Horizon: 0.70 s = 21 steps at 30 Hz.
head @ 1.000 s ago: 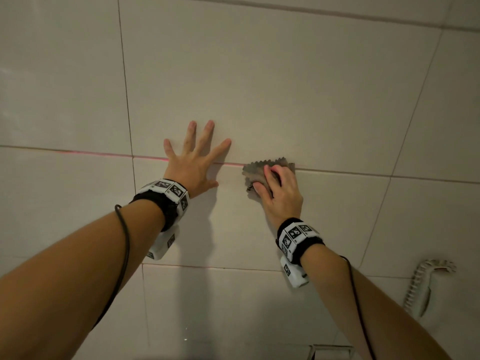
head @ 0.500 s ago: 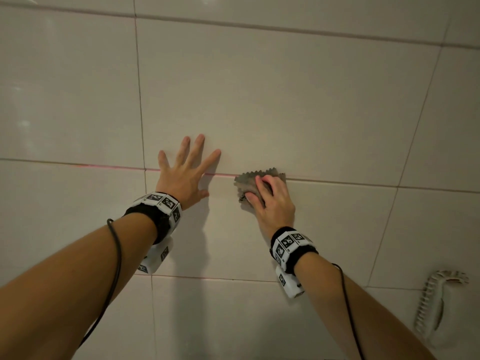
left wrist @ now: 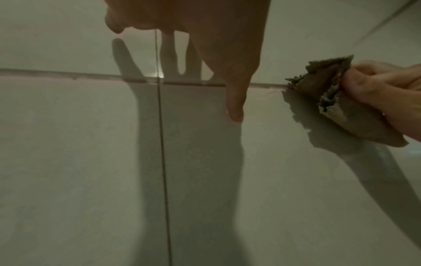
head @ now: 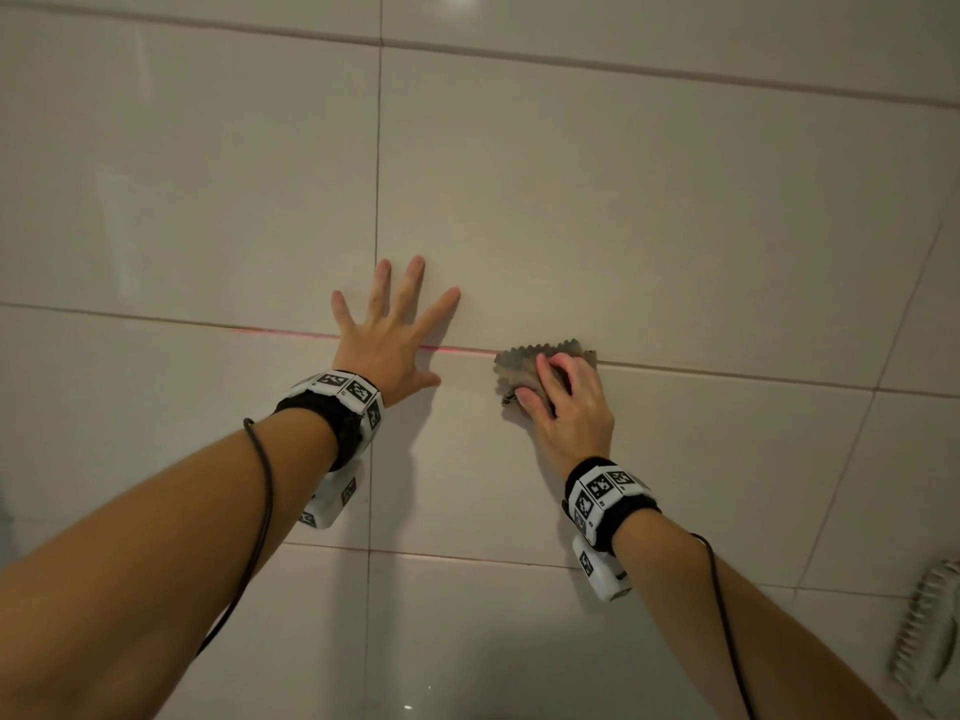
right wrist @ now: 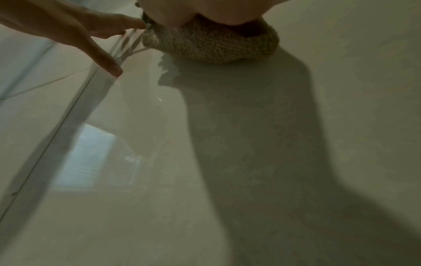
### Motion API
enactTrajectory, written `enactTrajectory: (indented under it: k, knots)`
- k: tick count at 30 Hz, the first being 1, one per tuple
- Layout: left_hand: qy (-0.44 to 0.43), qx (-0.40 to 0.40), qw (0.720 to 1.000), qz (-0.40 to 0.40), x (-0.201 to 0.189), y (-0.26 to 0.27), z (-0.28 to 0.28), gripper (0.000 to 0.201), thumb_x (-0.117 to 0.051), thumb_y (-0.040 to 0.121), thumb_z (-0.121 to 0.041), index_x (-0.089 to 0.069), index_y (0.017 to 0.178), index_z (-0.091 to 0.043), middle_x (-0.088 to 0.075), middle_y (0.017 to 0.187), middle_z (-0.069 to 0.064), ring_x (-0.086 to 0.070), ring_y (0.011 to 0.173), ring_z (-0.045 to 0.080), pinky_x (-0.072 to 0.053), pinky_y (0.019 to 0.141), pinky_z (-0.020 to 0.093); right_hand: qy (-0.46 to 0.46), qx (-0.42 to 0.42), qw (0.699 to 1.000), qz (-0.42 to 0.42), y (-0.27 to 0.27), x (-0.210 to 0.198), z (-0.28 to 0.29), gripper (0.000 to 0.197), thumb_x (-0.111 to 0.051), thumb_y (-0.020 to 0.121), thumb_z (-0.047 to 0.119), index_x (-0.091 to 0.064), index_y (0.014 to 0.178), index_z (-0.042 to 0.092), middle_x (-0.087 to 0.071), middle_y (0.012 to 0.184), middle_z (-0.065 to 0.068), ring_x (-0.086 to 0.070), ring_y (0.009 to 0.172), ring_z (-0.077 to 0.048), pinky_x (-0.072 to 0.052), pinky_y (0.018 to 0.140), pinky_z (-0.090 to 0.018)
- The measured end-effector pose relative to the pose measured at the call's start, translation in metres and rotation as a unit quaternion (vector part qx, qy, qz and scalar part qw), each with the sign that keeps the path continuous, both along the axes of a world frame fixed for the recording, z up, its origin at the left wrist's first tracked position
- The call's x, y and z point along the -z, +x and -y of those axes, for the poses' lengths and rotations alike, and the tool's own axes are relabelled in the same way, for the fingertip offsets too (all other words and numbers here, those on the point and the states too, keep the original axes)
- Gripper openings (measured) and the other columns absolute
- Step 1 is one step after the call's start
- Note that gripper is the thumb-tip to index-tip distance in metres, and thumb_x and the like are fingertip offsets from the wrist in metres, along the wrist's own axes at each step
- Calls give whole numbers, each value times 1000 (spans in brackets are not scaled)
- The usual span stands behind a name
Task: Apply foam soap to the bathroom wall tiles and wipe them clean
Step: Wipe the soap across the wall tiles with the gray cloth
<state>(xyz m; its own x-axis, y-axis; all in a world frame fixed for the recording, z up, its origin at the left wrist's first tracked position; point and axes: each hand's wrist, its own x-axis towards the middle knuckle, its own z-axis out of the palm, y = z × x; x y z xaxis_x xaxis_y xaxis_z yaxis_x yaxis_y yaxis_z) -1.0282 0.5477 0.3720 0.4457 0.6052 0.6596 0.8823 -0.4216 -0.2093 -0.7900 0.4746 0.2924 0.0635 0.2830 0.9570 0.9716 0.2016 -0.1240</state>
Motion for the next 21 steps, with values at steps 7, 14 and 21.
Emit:
enactTrajectory:
  k: [7,14,21]
  knots:
    - [12,16,1000,-20,-4,-31,-17,116,-68,74,-73,13,153,-48,28,164,-1,19,152,34,-17,105,82,5,8,1000,5,-44,1,-18,50,-54,93,47,-70,121,9,-64,120,-7,-57,117,-27,-55,89,-37]
    - [10,53,998,-39,-4,-38,-25,110,-56,79,-77,20,152,-46,35,161,0,25,150,36,-10,103,85,9,35,999,-15,-54,2,-20,50,-54,93,47,-70,121,9,-64,121,-6,-54,119,-24,-52,93,-36]
    - [14,60,998,-30,-1,-36,-23,110,-59,79,-76,17,153,-46,32,163,1,24,150,38,-11,102,85,14,52,999,5,-54,2,-21,49,-56,93,46,-71,119,7,-66,119,-7,-55,117,-25,-54,90,-36]
